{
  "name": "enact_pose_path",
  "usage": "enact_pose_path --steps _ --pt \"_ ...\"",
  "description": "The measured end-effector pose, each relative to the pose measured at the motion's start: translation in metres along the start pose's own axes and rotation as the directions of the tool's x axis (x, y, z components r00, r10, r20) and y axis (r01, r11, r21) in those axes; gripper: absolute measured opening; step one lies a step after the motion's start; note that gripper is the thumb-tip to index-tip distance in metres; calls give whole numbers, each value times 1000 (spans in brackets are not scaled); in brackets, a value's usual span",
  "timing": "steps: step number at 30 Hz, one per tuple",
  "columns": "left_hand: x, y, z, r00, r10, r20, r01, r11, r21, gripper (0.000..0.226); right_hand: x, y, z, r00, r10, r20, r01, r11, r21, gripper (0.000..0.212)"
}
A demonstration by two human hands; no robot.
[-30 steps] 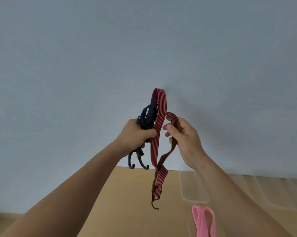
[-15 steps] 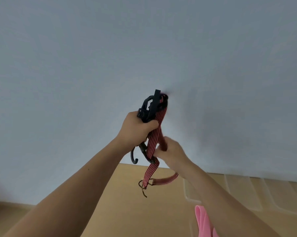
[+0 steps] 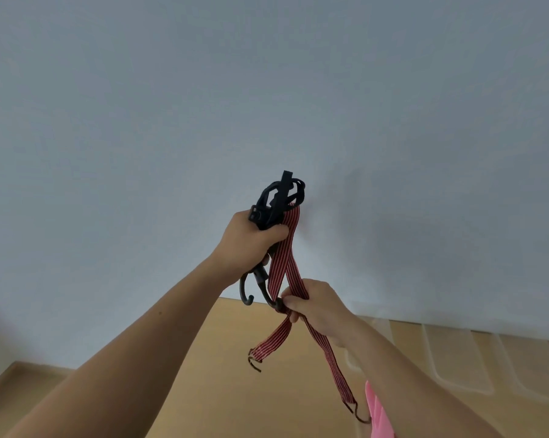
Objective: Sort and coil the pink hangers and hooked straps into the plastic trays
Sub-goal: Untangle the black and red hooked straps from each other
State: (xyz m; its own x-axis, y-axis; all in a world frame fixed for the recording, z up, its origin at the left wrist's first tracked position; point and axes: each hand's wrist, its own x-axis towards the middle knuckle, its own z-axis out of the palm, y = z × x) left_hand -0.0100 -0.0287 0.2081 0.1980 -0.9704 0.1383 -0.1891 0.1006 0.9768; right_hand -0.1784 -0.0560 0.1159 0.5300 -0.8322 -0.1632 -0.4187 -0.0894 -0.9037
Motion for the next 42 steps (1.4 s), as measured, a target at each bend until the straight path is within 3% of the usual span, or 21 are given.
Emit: enact_pose_path --steps 5,9,13,20,24,29,35,39,42 --pt "3 7 -8 1000 6 -7 -6 998 -67 31 -4 5 1 998 -47 42 41 992 122 8" --pt "3 11 -5 1000 31 -4 -31 997 -66 32 -6 5 3 995 -9 96 -13 973 228 12" --pt "1 7 -1 1000 22 3 -22 998 -55 36 -5 -10 6 992 -95 -85 117 937 330 18" --pt "-1 9 8 997 58 43 -52 992 -113 19 -11 -54 4 892 -289 -348 425 799 426 30" --pt "0 10 5 997 73 32 -69 991 -119 16 -11 -62 2 882 -298 -365 447 775 446 28" --pt "0 7 1 999 39 37 -33 989 -141 5 -14 -67 3 892 -362 -270 446 803 396 27" --pt "-6 -2 -6 998 5 69 5 990 -144 3 -8 -66 4 869 -290 -402 417 866 277 19" --pt "-13 -24 -10 999 -29 37 36 979 -202 19 -7 -72 -6 870 -233 -435 434 779 452 20" --pt "-23 -38 -4 978 -32 207 66 985 -157 19 -7 -78 -15 898 -174 -405 416 641 645 21"
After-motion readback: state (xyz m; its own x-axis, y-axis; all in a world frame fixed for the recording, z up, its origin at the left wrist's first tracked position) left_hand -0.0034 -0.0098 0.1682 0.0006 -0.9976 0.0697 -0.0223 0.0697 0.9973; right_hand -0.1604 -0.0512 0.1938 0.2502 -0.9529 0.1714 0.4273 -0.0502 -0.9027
